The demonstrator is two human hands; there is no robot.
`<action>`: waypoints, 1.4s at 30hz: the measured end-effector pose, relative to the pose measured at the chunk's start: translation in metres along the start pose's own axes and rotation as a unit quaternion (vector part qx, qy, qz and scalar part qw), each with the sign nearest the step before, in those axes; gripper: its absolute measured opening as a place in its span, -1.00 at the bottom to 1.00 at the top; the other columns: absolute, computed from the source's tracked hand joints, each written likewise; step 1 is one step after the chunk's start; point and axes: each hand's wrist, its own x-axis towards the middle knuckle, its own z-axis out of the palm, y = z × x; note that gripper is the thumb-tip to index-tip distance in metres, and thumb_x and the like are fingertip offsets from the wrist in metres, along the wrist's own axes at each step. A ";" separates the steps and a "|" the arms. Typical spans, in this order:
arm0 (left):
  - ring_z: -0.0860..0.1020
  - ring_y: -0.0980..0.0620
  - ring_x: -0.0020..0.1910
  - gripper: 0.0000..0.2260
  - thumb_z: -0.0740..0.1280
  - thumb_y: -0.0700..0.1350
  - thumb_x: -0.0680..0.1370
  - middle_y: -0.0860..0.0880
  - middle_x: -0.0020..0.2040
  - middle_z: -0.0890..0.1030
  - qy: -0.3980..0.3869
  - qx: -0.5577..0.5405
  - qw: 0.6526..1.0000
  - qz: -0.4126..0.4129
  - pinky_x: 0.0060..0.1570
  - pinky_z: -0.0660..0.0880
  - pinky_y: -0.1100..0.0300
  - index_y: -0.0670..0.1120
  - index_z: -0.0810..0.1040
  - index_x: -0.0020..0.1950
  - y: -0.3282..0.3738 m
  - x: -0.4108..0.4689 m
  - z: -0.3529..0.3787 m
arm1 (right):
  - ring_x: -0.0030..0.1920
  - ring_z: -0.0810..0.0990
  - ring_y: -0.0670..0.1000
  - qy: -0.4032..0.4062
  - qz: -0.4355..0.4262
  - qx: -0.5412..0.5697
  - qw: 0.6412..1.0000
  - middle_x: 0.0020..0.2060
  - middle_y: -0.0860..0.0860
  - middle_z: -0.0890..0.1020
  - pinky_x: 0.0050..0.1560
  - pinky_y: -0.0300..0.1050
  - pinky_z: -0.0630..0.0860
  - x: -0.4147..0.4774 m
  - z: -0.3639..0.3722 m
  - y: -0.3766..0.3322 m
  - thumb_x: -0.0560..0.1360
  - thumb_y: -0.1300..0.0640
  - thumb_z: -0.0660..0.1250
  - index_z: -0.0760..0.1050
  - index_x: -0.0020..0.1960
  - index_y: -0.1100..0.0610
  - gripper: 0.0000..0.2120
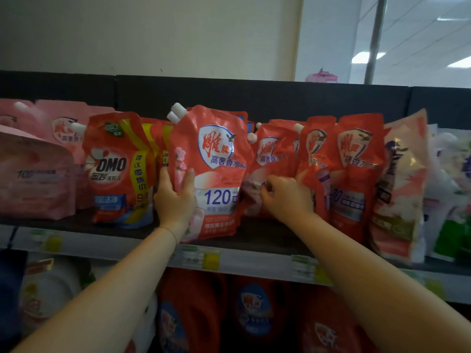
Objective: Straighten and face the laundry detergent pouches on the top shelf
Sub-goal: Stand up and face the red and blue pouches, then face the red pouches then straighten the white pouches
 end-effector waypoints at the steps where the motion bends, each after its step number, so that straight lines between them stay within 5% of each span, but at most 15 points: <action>1: 0.41 -0.06 0.36 -0.28 0.22 0.36 0.41 -0.03 0.38 0.45 0.001 -0.003 1.000 -0.004 0.32 0.38 -0.11 -0.01 0.29 0.46 0.000 -0.001 0.000 | -0.19 0.60 0.16 0.016 -0.005 -0.010 1.000 -0.20 0.07 0.64 -0.32 -0.10 0.37 -0.005 -0.006 0.005 0.52 0.00 0.24 0.46 -0.22 0.11 -0.78; 5: 0.50 -0.05 0.27 -0.29 0.23 0.44 0.38 -0.01 0.31 0.51 0.007 -0.029 0.999 -0.018 0.21 0.47 -0.14 0.04 0.34 0.39 -0.004 -0.004 -0.001 | -0.33 0.57 0.12 0.055 -0.029 -0.033 0.998 -0.35 0.05 0.59 -0.39 -0.15 0.29 -0.023 -0.016 0.017 0.50 0.05 0.28 0.42 -0.28 0.12 -0.78; 8: 0.58 -0.03 0.14 -0.49 0.27 0.31 0.45 0.00 0.18 0.58 0.012 -0.061 0.998 -0.014 0.11 0.54 -0.12 0.03 0.41 0.27 0.003 -0.010 -0.001 | -0.42 0.49 0.05 0.117 -0.030 -0.004 0.993 -0.40 -0.02 0.49 -0.47 -0.23 0.16 -0.033 -0.016 0.019 0.46 0.10 0.33 0.37 -0.30 0.10 -0.79; 11: 0.60 0.02 0.04 -0.75 0.29 0.06 0.55 0.00 0.09 0.60 0.019 -0.092 0.996 0.008 0.05 0.57 -0.01 -0.01 0.46 0.18 0.008 -0.014 -0.001 | -0.17 0.44 -0.01 0.170 0.101 0.078 0.977 -0.16 -0.01 0.46 -0.31 -0.16 0.33 -0.036 -0.017 0.026 0.45 0.04 0.38 0.37 -0.07 0.12 -0.77; 14: 0.60 0.07 0.00 -0.81 0.26 -0.05 0.60 0.01 0.06 0.59 0.019 -0.105 0.994 0.032 -0.09 0.57 0.28 -0.08 0.45 0.17 0.013 -0.018 0.002 | 0.21 0.40 0.12 0.184 0.300 0.190 0.917 0.17 0.13 0.44 0.17 0.05 0.42 -0.032 -0.014 0.031 0.34 -0.07 0.50 0.32 0.24 0.22 -0.36; 16: 0.58 0.17 -0.04 -0.79 0.24 -0.08 0.62 0.01 0.06 0.57 0.011 -0.111 0.993 0.029 -0.22 0.49 0.46 -0.13 0.44 0.20 0.016 -0.021 0.006 | 0.33 0.31 0.19 0.138 0.351 0.196 0.905 0.29 0.18 0.38 0.27 0.13 0.33 -0.028 -0.009 0.032 0.33 -0.15 0.49 0.27 0.35 0.23 -0.22; 20: 0.56 0.22 -0.13 -0.79 0.21 -0.07 0.63 0.05 -0.01 0.55 -0.005 -0.119 0.993 0.012 -0.30 0.48 0.46 -0.14 0.40 0.20 0.023 -0.028 0.017 | 0.39 0.23 0.22 0.093 0.339 0.196 0.916 0.40 0.14 0.30 0.28 0.24 0.27 -0.022 0.003 0.031 0.54 -0.12 0.26 0.21 0.46 0.06 -0.43; 24: 0.58 0.28 -0.24 -0.84 0.19 -0.07 0.64 0.13 -0.09 0.53 -0.022 -0.123 0.992 -0.006 -0.37 0.46 0.48 -0.11 0.35 0.16 0.030 -0.035 0.029 | 0.27 0.43 0.19 0.107 0.325 0.232 0.910 0.24 0.08 0.52 0.24 0.23 0.32 -0.020 0.005 0.028 0.60 -0.03 0.16 0.34 0.38 -0.06 -0.65; 30: 0.60 0.06 -0.05 -0.83 0.18 0.03 0.63 0.03 0.00 0.56 -0.039 -0.118 0.992 -0.021 -0.13 0.56 0.15 -0.02 0.35 0.15 0.034 -0.042 0.053 | 0.10 0.54 0.10 0.171 0.303 0.299 0.889 0.06 0.06 0.63 0.13 -0.03 0.42 -0.034 -0.001 0.031 0.61 0.00 0.17 0.46 0.32 -0.05 -0.70; 39: 0.55 0.14 -0.19 -0.87 0.22 -0.04 0.62 0.09 -0.19 0.54 -0.090 -0.174 0.980 -0.026 -0.22 0.46 0.29 -0.09 0.44 0.04 0.026 -0.024 0.046 | -0.12 0.54 -0.34 0.201 0.209 0.400 0.869 -0.13 -0.24 0.57 -0.13 -0.51 0.40 -0.062 -0.030 0.042 0.58 0.10 0.27 0.55 0.16 0.09 -0.81; 42: 0.50 0.19 -0.38 -0.82 0.22 -0.10 0.62 0.11 -0.36 0.49 -0.110 -0.215 0.970 -0.035 -0.33 0.45 0.30 -0.11 0.43 -0.17 0.021 -0.017 0.042 | -0.04 0.58 -0.24 0.169 0.177 0.445 0.861 -0.10 -0.19 0.62 -0.01 -0.33 0.50 -0.062 -0.034 0.043 0.57 0.08 0.29 0.55 0.07 0.03 -0.88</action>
